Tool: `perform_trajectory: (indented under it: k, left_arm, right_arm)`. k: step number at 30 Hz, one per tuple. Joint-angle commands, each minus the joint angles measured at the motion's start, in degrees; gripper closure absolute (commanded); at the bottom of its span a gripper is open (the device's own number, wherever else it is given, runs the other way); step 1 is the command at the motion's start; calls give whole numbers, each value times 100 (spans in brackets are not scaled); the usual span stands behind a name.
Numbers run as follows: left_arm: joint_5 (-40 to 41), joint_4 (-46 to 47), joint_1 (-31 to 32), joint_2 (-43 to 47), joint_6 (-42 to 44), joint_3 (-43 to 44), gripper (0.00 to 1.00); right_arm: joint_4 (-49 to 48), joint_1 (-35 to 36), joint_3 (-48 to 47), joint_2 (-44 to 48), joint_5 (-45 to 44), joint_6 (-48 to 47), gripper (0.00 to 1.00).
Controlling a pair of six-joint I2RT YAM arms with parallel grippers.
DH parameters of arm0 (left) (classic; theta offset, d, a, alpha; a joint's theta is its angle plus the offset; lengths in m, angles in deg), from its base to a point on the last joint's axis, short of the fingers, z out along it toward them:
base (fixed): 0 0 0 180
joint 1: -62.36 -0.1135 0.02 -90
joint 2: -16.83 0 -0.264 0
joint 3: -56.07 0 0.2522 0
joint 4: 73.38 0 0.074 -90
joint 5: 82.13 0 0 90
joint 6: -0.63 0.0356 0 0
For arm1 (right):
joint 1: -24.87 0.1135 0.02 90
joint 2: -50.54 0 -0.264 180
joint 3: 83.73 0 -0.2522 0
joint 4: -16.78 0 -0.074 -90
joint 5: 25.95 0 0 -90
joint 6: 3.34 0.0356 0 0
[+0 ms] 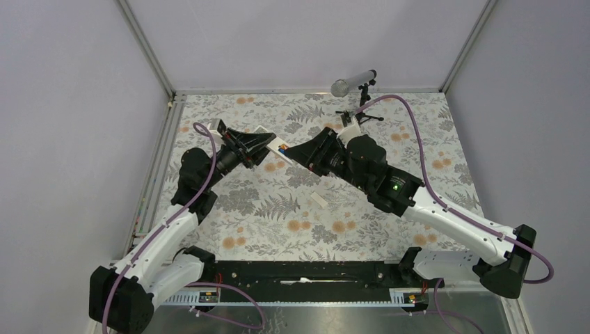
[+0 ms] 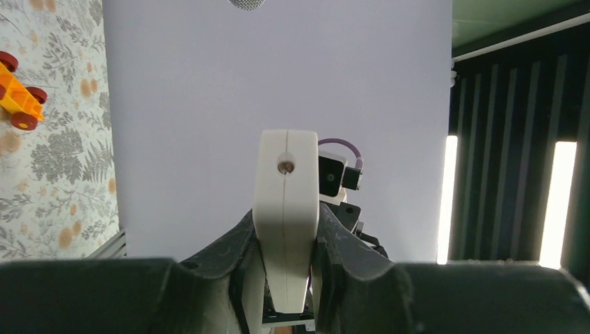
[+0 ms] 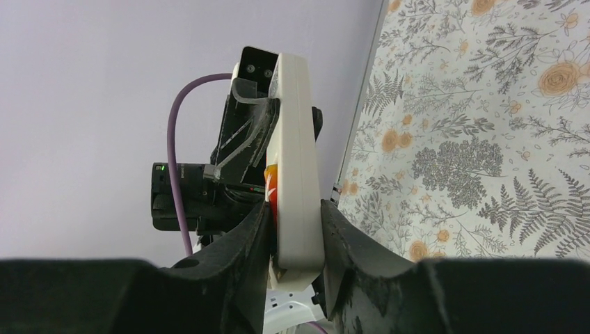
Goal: Load the batteries into the remote control
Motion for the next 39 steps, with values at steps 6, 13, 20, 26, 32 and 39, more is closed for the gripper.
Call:
perform_trajectory:
  k: [6,13,20,26,32,39]
  left_arm:
    - [24,-602,65,369,1023,597,100]
    - [45,-1207,65,375,1678,782,100]
    - [4,-1419,64,390,2042,790,100]
    - [-49,-1498,64,372,2432,828,100]
    - [-79,-1421,65,401,2615,814,100]
    - [-25,-1748,64,410,2993,956,100]
  right_arm:
    - [285,-5,-135,-56,71,-52,43]
    - [224,-9,-165,32,96,-356,20]
    - [117,-5,-191,-43,284,-458,15]
    - [181,-5,-216,-113,283,-411,17]
    - [420,-22,-362,-317,427,-386,33]
    - [615,-49,-425,-409,397,-518,29]
